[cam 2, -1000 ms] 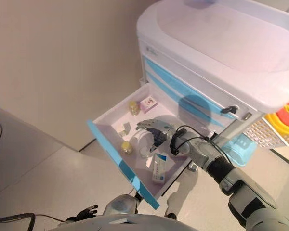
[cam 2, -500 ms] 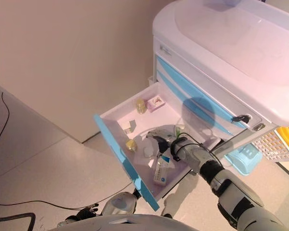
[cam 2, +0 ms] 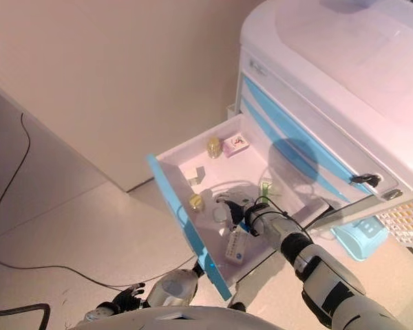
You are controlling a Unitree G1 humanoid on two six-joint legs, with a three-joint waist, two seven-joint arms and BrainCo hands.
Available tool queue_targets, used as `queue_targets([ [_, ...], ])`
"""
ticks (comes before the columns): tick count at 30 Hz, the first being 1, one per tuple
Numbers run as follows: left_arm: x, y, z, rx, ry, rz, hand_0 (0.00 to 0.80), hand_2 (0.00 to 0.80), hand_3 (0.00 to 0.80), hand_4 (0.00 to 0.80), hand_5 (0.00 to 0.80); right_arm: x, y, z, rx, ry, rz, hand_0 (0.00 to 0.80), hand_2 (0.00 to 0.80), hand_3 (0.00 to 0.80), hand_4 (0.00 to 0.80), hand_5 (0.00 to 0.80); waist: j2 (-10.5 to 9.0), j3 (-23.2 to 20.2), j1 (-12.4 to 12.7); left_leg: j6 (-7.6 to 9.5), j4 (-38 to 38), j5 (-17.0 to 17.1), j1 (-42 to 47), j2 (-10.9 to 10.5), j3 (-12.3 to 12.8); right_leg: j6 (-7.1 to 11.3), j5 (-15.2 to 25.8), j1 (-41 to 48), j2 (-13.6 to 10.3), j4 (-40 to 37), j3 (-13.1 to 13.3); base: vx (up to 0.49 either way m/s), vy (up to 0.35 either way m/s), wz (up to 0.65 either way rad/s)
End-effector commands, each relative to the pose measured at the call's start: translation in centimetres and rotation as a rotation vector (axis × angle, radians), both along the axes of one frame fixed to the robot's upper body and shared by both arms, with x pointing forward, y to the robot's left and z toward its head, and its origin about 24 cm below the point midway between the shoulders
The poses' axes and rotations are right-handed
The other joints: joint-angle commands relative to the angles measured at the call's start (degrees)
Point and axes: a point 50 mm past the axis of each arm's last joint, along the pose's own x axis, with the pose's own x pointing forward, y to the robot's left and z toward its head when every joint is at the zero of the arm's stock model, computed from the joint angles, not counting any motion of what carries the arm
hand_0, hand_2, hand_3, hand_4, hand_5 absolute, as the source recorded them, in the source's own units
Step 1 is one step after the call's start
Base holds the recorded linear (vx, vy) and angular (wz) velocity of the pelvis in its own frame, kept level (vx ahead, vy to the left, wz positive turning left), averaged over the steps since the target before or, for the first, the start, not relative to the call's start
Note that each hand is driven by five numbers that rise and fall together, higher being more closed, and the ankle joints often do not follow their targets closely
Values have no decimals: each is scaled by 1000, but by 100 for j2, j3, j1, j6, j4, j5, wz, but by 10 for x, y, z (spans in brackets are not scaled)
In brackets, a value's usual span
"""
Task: Open the drawer and pick up the medicine
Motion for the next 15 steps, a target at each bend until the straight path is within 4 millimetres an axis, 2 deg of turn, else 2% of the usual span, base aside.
queue_targets([
  [1,0,9,2,31,-2,-52,0,0,0,0,0,6,13,9,15,-68,42,0,0,0,0,0,18,16,112,262,116,-426,53,-330,-84,171,91,-503,-438,858,596,0,0,0],
  [15,7,7,5,16,-48,-62,0,0,0,0,0,17,-4,8,-26,-88,-60,0,0,0,0,0,152,250,151,257,53,-304,-90,-348,-133,212,122,-652,-481,896,537,-10,8,6],
])
